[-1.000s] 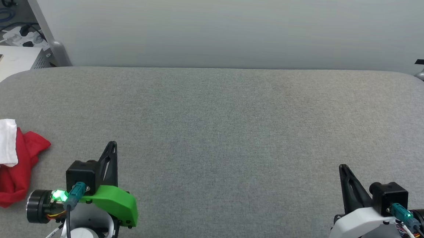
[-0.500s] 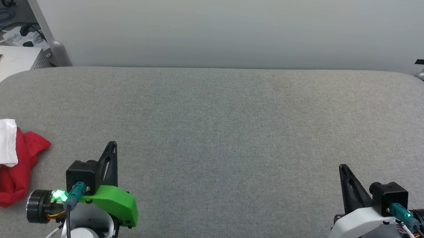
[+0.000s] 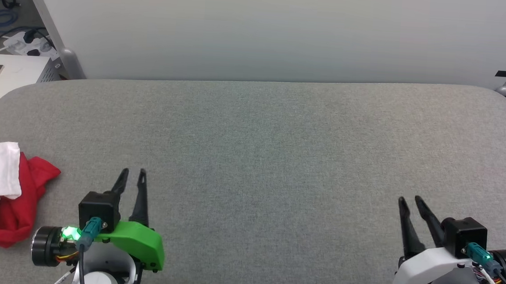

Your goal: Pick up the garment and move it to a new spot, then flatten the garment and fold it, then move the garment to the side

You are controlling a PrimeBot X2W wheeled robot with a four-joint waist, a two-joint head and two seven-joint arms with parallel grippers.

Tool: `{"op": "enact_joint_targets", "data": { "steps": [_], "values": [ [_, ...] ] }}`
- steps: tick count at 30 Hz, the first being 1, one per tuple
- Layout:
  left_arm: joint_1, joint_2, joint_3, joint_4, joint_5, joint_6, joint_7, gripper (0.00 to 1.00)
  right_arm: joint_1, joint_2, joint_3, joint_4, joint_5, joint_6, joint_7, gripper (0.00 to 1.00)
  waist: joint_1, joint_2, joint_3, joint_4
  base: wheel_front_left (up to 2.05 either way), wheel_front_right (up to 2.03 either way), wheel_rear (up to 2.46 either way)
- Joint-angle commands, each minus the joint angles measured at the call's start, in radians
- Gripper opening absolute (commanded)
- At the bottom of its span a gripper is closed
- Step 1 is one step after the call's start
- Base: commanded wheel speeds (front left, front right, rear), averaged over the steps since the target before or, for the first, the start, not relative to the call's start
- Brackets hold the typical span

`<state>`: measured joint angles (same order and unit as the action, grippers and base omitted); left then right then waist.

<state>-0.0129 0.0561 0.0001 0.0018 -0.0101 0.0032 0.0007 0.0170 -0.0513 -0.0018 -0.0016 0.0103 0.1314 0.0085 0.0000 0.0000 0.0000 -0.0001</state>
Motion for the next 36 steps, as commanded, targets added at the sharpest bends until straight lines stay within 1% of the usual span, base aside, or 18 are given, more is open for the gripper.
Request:
{"op": "enact_joint_targets", "data": {
  "steps": [1, 36],
  "values": [
    [0.000, 0.000, 0.000, 0.000, 0.000, 0.000, 0.000, 1.00, 0.000, 0.000, 0.000, 0.000, 0.000, 0.000, 0.000, 1.00, 0.0000, 0.0000, 0.000, 0.000, 0.00, 0.00, 0.00],
    [-0.005, -0.002, -0.029, 0.051, -0.056, -0.019, -0.071, 1.00, -0.003, 0.000, -0.014, 0.009, 0.095, 0.000, -0.069, 1.00, 0.0000, 0.0000, -0.009, -0.001, 0.00, 0.00, 0.00]
  ]
}}
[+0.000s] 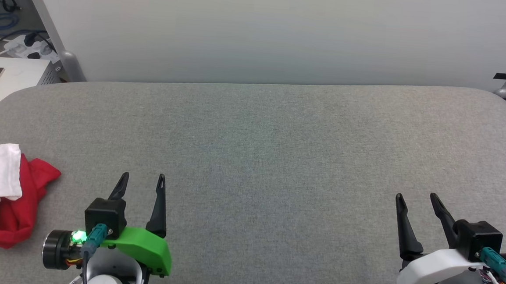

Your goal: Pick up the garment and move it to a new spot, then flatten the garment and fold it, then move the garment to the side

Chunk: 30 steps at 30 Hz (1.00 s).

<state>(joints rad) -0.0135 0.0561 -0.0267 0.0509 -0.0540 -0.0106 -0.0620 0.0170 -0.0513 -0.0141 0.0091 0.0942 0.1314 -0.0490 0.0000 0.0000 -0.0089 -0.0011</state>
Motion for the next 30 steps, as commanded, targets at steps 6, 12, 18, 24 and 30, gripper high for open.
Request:
{"op": "enact_joint_targets", "data": {
  "steps": [6, 12, 18, 24, 30],
  "values": [
    [-0.006, -0.002, -0.004, 0.016, -0.019, -0.010, -0.020, 1.00, -0.002, 0.000, -0.008, -0.006, 0.018, 0.000, -0.019, 1.00, 0.0000, 0.0000, -0.001, 0.000, 0.00, 0.00, 0.00],
    [-0.009, -0.002, -0.006, 0.031, -0.027, -0.013, -0.033, 1.00, -0.001, 0.000, -0.014, -0.010, 0.024, 0.000, -0.026, 1.00, 0.0000, 0.0000, -0.002, 0.002, 0.00, 0.00, 0.00],
    [-0.014, -0.002, -0.005, 0.042, -0.035, -0.016, -0.046, 1.00, -0.002, 0.000, -0.015, -0.020, 0.023, 0.000, -0.032, 1.00, 0.0000, 0.0000, 0.001, 0.011, 0.00, 0.00, 0.00],
    [-0.021, -0.003, 0.003, 0.050, -0.047, -0.017, -0.058, 1.00, -0.006, 0.001, -0.010, -0.038, 0.017, 0.000, -0.034, 1.00, 0.0000, 0.0000, 0.004, 0.029, 0.00, 0.00, 0.00],
    [-0.025, -0.003, 0.018, 0.053, -0.059, -0.016, -0.070, 1.00, -0.015, 0.001, 0.006, -0.058, 0.005, 0.000, -0.034, 1.00, 0.0000, 0.0000, 0.008, 0.062, 0.00, 0.00, 0.00]
  ]
}}
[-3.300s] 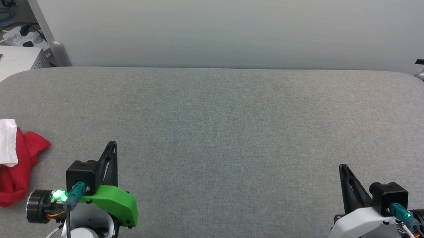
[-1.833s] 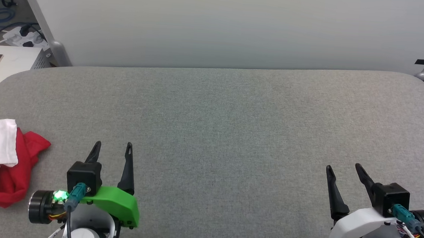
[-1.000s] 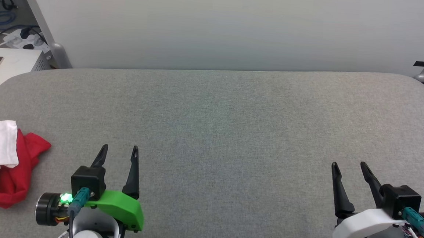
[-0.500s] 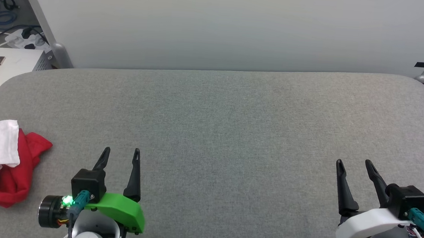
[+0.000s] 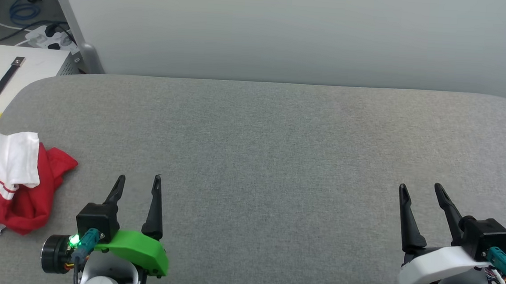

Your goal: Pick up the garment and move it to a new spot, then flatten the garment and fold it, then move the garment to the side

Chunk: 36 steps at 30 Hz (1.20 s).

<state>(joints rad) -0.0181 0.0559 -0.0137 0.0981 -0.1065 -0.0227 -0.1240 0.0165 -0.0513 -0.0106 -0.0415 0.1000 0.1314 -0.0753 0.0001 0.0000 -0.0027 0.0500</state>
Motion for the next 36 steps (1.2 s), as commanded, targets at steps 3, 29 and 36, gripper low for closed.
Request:
{"op": "enact_joint_targets", "data": {
  "steps": [3, 29, 36],
  "values": [
    [-0.022, -0.003, 0.014, 0.010, -0.010, -0.006, -0.015, 1.00, -0.019, 0.001, 0.011, -0.014, -0.001, 0.000, -0.009, 1.00, 0.0000, 0.0000, 0.004, 0.032, 0.00, 0.00, 0.00],
    [-0.034, -0.002, 0.154, 0.032, -0.007, -0.024, -0.069, 1.00, -0.086, -0.001, 0.126, -0.032, -0.039, -0.001, -0.022, 1.00, 0.0000, 0.0000, 0.036, 0.266, 0.00, 0.00, 0.00],
    [-0.023, -0.003, 0.175, 0.018, -0.008, -0.025, -0.083, 1.00, -0.107, -0.005, 0.161, -0.024, -0.041, -0.001, -0.031, 1.00, -0.0001, 0.0000, 0.041, 0.321, 0.00, 0.00, 0.00]
  ]
}}
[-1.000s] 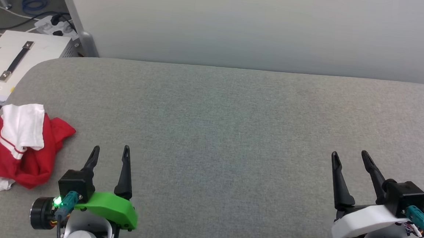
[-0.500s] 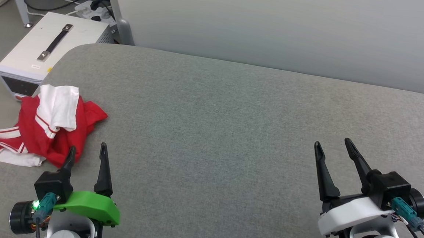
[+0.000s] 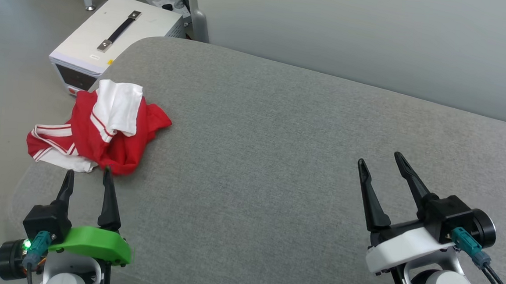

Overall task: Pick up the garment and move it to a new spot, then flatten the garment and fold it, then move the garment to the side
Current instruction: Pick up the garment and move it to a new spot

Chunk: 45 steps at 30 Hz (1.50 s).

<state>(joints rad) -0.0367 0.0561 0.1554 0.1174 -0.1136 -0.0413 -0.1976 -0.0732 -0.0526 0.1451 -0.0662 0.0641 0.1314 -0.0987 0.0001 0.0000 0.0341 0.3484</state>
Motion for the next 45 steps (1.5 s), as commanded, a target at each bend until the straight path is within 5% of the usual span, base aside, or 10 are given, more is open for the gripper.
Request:
{"op": "enact_joint_targets", "data": {
  "steps": [1, 26, 45],
  "values": [
    [-0.003, -0.003, 0.009, -0.001, -0.001, -0.008, -0.011, 1.00, -0.020, -0.004, 0.011, 0.003, -0.003, -0.001, -0.009, 1.00, -0.0001, 0.0000, 0.004, 0.031, 0.00, 0.00, 0.00],
    [0.009, -0.006, 0.054, 0.023, -0.022, -0.028, -0.063, 1.00, -0.048, -0.010, 0.064, 0.013, 0.021, -0.001, -0.036, 1.00, -0.0001, 0.0000, 0.006, 0.171, 0.00, 0.00, 0.00],
    [-0.087, 0.036, 0.040, 0.083, -0.028, -0.056, -0.064, 1.00, -0.059, -0.041, 0.053, 0.000, 0.001, -0.001, 0.025, 1.00, -0.0001, 0.0000, 0.047, 0.156, 0.00, 0.00, 0.00]
  ]
}}
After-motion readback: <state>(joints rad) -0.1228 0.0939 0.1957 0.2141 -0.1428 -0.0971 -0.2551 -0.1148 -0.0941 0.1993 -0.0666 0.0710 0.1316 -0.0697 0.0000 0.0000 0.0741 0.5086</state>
